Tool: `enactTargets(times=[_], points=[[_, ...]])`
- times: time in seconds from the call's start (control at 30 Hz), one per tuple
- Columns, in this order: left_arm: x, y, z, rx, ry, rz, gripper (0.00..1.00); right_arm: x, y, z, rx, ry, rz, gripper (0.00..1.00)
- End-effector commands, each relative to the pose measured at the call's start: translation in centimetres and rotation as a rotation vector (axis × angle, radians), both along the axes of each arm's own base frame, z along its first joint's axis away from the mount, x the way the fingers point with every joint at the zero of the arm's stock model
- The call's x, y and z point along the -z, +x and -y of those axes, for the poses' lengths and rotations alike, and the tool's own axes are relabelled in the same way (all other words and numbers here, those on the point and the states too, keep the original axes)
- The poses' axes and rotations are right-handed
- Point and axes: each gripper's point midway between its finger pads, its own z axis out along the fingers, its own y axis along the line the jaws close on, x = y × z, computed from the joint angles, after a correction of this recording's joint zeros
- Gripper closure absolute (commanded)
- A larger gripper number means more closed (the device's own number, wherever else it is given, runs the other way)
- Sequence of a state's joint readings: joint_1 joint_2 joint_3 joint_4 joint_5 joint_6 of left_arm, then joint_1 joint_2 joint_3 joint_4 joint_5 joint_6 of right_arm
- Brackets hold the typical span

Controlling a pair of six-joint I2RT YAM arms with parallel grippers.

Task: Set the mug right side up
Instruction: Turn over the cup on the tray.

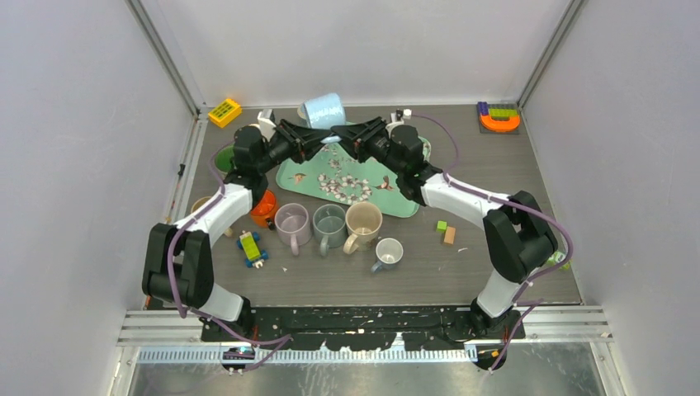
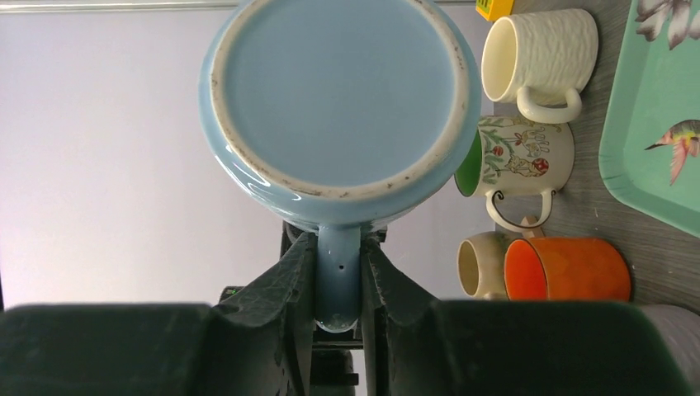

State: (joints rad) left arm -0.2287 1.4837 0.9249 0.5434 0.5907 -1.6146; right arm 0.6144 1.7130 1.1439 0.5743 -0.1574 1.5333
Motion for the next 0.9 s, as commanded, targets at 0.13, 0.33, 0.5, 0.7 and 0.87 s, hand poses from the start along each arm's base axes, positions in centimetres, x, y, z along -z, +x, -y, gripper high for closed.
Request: enactTargets(times=[0.13,0.33,0.5,0.7,0.87], points=[[-6.2,0.6,-0.8,-0.044,0.203,0.246,1.0,-3.7,-2.7,0.8,-0.067,-0.076,0.139,0.52],[-6.0,0.9,-1.2,-0.054,0.299,0.256,1.0,-3.0,-2.2,1.8,-0.051,-0.205,0.149,0.37],[-6.2,0.6,-1.9,-0.073,0.388,0.273,1.0,-2.4,-2.2,3.2,-0.032,-0.288,0.149,0.23],[-7.2,-0.9,-2.7,-0.076,0.487,0.308,1.0,-2.2,-1.7,6.2,0.016,-0.423,0.155,0.08],[-7.4,-3.5,-3.4,-0.063,0.561,0.301,1.0,-1.9,-0.8,8.6,0.046,-0.501,0.143,0.04]])
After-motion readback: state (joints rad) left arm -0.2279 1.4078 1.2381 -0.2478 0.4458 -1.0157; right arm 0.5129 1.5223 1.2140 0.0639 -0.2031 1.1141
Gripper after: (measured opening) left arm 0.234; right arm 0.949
